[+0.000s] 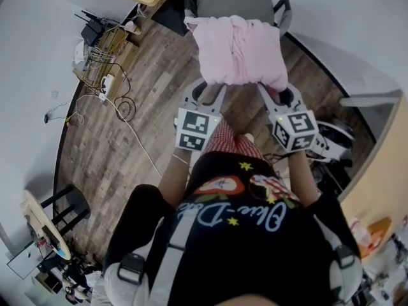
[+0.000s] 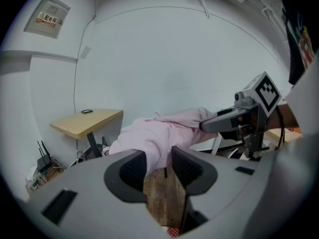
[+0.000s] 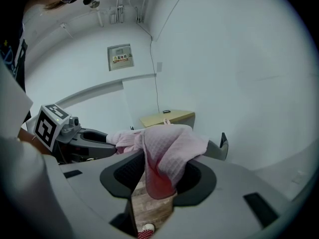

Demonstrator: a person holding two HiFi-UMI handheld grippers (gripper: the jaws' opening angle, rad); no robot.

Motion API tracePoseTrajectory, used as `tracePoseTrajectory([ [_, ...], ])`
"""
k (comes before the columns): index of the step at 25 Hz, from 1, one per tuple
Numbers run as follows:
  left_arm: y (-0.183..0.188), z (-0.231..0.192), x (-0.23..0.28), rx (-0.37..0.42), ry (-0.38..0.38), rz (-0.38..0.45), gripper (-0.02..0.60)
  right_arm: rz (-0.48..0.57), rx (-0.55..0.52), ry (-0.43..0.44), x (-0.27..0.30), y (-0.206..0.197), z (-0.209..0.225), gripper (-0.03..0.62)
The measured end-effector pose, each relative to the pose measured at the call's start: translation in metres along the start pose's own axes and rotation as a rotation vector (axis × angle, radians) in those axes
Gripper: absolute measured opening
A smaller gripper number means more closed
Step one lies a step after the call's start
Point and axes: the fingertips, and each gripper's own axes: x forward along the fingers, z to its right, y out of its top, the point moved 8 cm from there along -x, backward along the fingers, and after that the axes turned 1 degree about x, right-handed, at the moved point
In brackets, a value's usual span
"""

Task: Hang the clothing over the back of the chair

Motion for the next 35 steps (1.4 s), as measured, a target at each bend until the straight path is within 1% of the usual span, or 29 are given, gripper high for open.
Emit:
tracePoseTrajectory([
  [3, -0.001, 0.0, -0.003, -0.045, 0.003, 0.012, 0.141, -0.006, -0.007, -0.018, -0.003, -0.002, 0.001, 0.144],
  [8, -0.004, 0.004, -0.006, -0.061, 0.011, -0.003, 0.155, -0.025, -0.001, -0.031, -0.007, -0.008, 0.001, 0.144],
  [10, -0.007, 0.006, -0.008, -0.058, 0.013, -0.015, 0.155, -0.028, 0.001, -0.035, -0.01, -0.011, 0.001, 0.144],
  [12, -0.01, 0.008, -0.011, -0.036, 0.015, -0.032, 0.155, -0.026, 0.0, -0.038, -0.012, -0.013, 0.002, 0.144],
  [15, -0.012, 0.01, -0.015, -0.013, 0.037, -0.041, 0.155, -0.031, -0.009, -0.047, -0.018, -0.017, 0.005, 0.144],
  [20, -0.013, 0.017, -0.021, -0.032, 0.045, -0.038, 0.155, -0.04, -0.019, -0.063, -0.028, -0.022, 0.005, 0.144],
  [24, -0.014, 0.023, -0.029, -0.046, 0.056, -0.012, 0.154, -0.038, -0.007, -0.077, -0.034, -0.028, 0.003, 0.146],
  [31, -0.012, 0.04, -0.036, -0.031, 0.059, 0.03, 0.153, -0.003, 0.004, -0.104, -0.057, -0.034, 0.004, 0.144],
  [33, -0.01, 0.044, -0.038, -0.029, 0.051, 0.051, 0.153, 0.018, -0.001, -0.115, -0.063, -0.032, 0.005, 0.144],
  [35, -0.007, 0.049, -0.04, -0.019, 0.025, 0.064, 0.153, 0.042, -0.006, -0.12, -0.068, -0.028, 0.004, 0.144],
])
